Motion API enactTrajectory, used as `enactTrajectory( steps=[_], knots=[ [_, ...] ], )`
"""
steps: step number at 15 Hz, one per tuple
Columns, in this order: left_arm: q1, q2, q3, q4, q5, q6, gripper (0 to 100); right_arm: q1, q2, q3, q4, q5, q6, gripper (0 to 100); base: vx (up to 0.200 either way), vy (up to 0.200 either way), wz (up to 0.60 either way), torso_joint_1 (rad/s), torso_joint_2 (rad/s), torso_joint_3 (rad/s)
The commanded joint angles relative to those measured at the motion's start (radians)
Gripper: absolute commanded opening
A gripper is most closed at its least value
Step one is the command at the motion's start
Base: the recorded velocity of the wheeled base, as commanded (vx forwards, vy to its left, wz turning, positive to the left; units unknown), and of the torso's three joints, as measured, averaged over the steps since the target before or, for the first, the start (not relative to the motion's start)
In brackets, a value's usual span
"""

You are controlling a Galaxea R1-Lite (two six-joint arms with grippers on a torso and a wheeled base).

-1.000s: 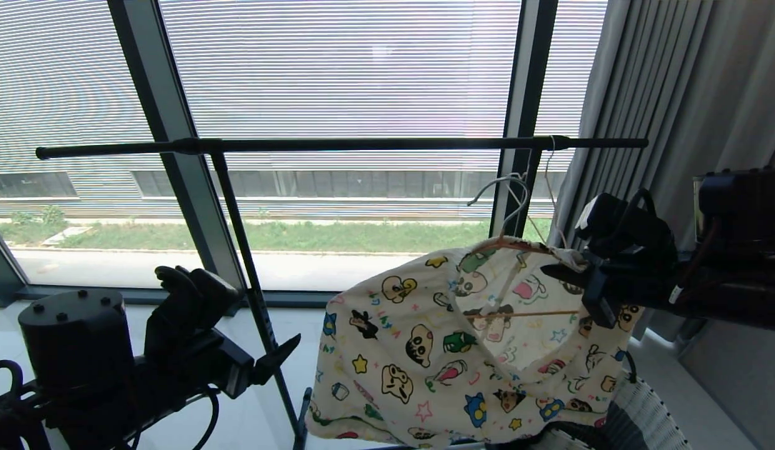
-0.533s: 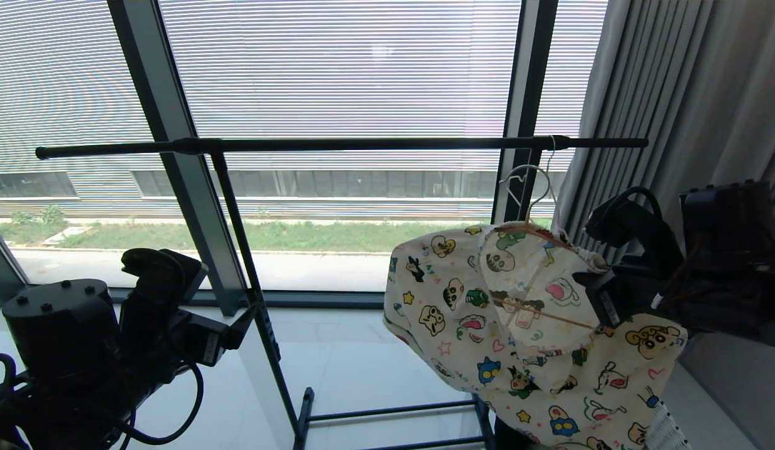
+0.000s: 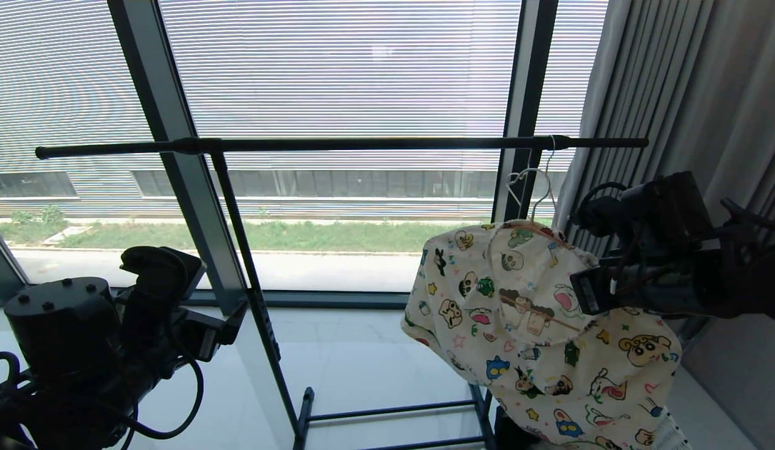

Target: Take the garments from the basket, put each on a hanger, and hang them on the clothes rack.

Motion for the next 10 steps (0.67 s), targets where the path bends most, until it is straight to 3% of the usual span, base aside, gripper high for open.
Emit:
enactTrajectory(
  steps=[1,3,10],
  knots=[
    [-0.001,0.0,0.001,-0.004,0.0,0.006,100,0.018,0.096,-0.141,0.044,-0.059,0.097,0,0.0,0.0,0.0,0.0,0.0,0.0],
    [-0.004,-0.002,0.001,-0.004,-0.002,0.006,100,0.018,0.12,-0.201,0.077,-0.106,0.111,0,0.0,0.0,0.0,0.0,0.0,0.0],
    [-0.012,-0.002,0.001,-0.006,-0.005,0.006,100,0.013,0.157,-0.279,0.077,-0.16,0.122,0,0.2,0.0,0.0,0.002,0.0,0.002]
  ],
)
